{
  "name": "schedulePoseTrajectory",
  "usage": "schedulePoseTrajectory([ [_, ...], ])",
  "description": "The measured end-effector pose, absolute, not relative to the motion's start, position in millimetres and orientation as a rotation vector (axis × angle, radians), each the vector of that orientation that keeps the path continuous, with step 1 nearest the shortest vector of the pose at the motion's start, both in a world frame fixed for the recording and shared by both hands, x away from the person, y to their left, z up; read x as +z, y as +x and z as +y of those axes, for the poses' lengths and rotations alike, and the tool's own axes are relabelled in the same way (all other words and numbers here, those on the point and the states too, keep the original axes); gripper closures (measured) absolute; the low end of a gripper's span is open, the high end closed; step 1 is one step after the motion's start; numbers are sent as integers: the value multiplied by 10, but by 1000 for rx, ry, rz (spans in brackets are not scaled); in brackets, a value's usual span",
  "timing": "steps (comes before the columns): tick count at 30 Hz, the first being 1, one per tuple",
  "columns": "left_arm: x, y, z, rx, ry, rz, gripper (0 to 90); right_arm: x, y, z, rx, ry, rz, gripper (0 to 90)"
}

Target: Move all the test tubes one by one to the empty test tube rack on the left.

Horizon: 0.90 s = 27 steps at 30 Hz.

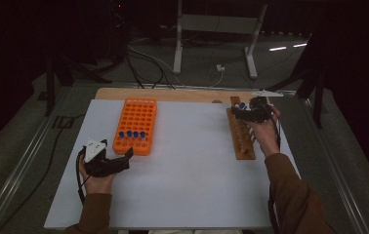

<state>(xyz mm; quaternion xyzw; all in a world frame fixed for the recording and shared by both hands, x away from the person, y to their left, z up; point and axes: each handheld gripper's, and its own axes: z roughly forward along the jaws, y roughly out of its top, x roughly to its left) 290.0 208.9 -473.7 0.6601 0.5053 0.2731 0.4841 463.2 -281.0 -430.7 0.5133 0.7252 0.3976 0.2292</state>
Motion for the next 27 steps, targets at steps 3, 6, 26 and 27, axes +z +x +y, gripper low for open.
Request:
schedulePoseTrajectory([
  [3, -4741, 2904, 2098, 661, 1603, 1231, 9, -4355, 4690, -2852, 1075, 1431, 1987, 334],
  [6, -4749, 2911, 2105, 658, 1603, 1235, 9, -4399, 4722, -2861, 1060, 1415, 1996, 517],
  [26, -4745, 2893, 2143, 663, 1589, 1242, 11, -4514, 4845, -2750, 973, 1386, 2006, 770],
  [27, -4746, 2892, 2142, 662, 1590, 1243, 11, -4508, 4840, -2750, 977, 1385, 2001, 770],
])
